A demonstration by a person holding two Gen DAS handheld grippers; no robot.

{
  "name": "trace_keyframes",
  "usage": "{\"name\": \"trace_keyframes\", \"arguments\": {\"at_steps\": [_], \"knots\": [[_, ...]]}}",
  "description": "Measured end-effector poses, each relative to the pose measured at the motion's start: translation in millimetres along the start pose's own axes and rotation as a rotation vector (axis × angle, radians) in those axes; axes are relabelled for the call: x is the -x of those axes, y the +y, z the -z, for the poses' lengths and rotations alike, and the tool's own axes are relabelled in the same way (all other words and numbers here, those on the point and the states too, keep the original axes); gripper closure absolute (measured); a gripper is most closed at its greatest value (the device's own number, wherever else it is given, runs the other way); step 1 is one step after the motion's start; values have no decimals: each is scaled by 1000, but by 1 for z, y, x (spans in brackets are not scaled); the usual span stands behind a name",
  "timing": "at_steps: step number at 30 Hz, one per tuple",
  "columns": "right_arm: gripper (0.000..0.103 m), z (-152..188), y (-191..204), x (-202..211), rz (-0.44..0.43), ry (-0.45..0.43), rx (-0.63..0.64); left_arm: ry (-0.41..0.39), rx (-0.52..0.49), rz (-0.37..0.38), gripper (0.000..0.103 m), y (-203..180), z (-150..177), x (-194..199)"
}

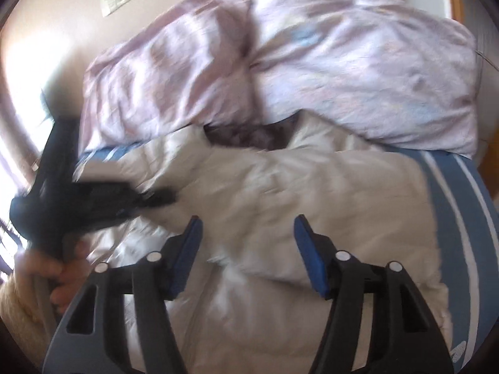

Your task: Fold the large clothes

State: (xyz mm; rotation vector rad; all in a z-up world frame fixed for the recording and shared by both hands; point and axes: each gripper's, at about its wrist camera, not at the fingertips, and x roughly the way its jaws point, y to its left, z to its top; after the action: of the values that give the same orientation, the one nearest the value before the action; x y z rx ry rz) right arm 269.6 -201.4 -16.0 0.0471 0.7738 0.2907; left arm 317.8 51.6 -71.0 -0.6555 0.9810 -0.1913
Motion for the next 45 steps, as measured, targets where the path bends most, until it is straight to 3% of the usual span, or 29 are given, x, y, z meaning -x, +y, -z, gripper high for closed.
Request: {"name": "trace_keyframes", "arguments": {"at_steps": [3, 7, 10, 12, 14, 16, 18, 20, 22, 25, 29, 33, 35, 38, 39, 42, 45], "knots": [[58, -5, -12, -23, 93, 48, -29, 9, -24, -48, 88, 2, 5, -6], [58, 0, -22, -57, 216, 118, -19, -13, -98, -130, 81, -9, 10, -9], [56, 11, -22, -80, 251, 183, 10, -40, -137, -186, 66, -13, 12, -7], [56, 15, -19, -90, 274, 200, 40, -66, -152, -215, 48, -15, 12, -2], [56, 17, -20, -95, 278, 207, 41, -117, -157, -239, 44, -17, 10, 10], [55, 18, -21, -97, 273, 210, 38, -178, -168, -232, 41, -21, 9, 26], [55, 19, -22, -96, 272, 207, 35, -235, -197, -175, 36, -34, 11, 39], [56, 18, -23, -88, 258, 195, 13, -242, -244, -129, 33, -49, 15, 40], [56, 13, -29, -73, 243, 141, -31, -223, -292, -109, 33, -61, 19, 31], [52, 7, -37, -61, 311, 76, -31, -167, -319, -162, 33, -66, 19, 5], [50, 14, -50, -87, 339, 191, -27, -110, -291, -232, 33, -57, 16, -21], [49, 20, -39, -100, 405, 176, 47, -79, -285, -333, 33, -49, 16, -38], [49, 21, -39, -100, 403, 183, 54, -41, -239, -322, 33, -39, 13, -49], [50, 13, -39, -89, 387, 202, 4, -40, -240, -335, 33, -42, 14, -47], [50, 9, -34, -80, 343, 169, -12, -42, -227, -319, 33, -40, 13, -43], [50, 4, 0, -64, 292, 81, 72, -58, -162, -268, 33, -28, 11, -18], [50, 5, 32, -72, 253, 91, 145, -128, -146, -251, 33, -17, 13, 23]]}}
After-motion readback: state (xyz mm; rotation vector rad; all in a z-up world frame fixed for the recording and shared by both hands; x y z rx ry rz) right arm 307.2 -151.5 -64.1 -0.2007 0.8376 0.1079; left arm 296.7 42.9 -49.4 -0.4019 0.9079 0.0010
